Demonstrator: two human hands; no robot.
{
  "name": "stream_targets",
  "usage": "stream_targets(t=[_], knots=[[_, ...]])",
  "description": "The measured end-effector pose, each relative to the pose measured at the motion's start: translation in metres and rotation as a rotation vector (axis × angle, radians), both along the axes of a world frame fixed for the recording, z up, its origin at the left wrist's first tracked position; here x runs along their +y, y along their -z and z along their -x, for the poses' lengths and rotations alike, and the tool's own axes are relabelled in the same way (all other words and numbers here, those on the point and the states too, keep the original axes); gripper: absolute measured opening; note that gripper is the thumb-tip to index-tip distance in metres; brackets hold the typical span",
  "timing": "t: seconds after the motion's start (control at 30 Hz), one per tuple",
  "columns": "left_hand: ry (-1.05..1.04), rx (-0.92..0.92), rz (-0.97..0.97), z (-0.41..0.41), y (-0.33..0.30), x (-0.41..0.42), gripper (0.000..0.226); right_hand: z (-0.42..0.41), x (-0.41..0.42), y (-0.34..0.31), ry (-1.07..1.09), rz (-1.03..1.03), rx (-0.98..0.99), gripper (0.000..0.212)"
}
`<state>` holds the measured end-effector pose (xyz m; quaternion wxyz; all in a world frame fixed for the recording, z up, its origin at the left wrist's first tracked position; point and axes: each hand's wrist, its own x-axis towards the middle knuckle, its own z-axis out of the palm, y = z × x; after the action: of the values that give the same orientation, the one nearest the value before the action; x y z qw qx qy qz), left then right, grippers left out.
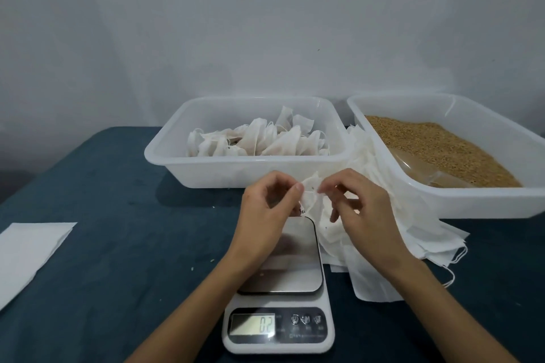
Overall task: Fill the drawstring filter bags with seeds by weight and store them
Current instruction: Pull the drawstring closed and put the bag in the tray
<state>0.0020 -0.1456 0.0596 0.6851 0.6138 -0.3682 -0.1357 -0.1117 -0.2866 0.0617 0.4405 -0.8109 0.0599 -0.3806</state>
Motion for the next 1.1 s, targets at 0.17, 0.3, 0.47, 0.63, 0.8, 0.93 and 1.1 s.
stream_targets(t=[0.17, 0.3, 0.47, 0.63, 0.8, 0.93, 1.1], knots=[[0.047, -0.155, -0.035, 0.004, 0.004, -0.002, 0.003, -0.001, 0.006, 0.001, -0.007, 0.016, 0.053, 0.024], [0.097, -0.209, -0.027, 0.003, 0.003, -0.002, 0.012, 0.002, 0.006, -0.007, -0.124, -0.261, 0.035, 0.017], [-0.138, -0.100, 0.005, 0.003, -0.001, -0.001, 0.030, 0.003, -0.007, -0.008, -0.192, -0.550, 0.005, 0.018], [0.011, 0.174, 0.015, -0.002, -0.005, 0.001, 0.026, 0.001, -0.009, -0.007, -0.177, -0.568, 0.012, 0.021], [-0.080, 0.129, 0.013, 0.000, 0.002, 0.000, 0.003, 0.000, -0.007, -0.001, 0.134, -0.243, -0.040, 0.008], [-0.133, 0.137, 0.012, -0.003, 0.003, -0.001, 0.018, 0.002, -0.005, -0.003, 0.083, -0.325, -0.057, 0.017], [-0.138, 0.160, 0.036, -0.001, 0.002, -0.002, 0.021, 0.002, -0.001, -0.007, -0.068, -0.354, -0.022, 0.020]])
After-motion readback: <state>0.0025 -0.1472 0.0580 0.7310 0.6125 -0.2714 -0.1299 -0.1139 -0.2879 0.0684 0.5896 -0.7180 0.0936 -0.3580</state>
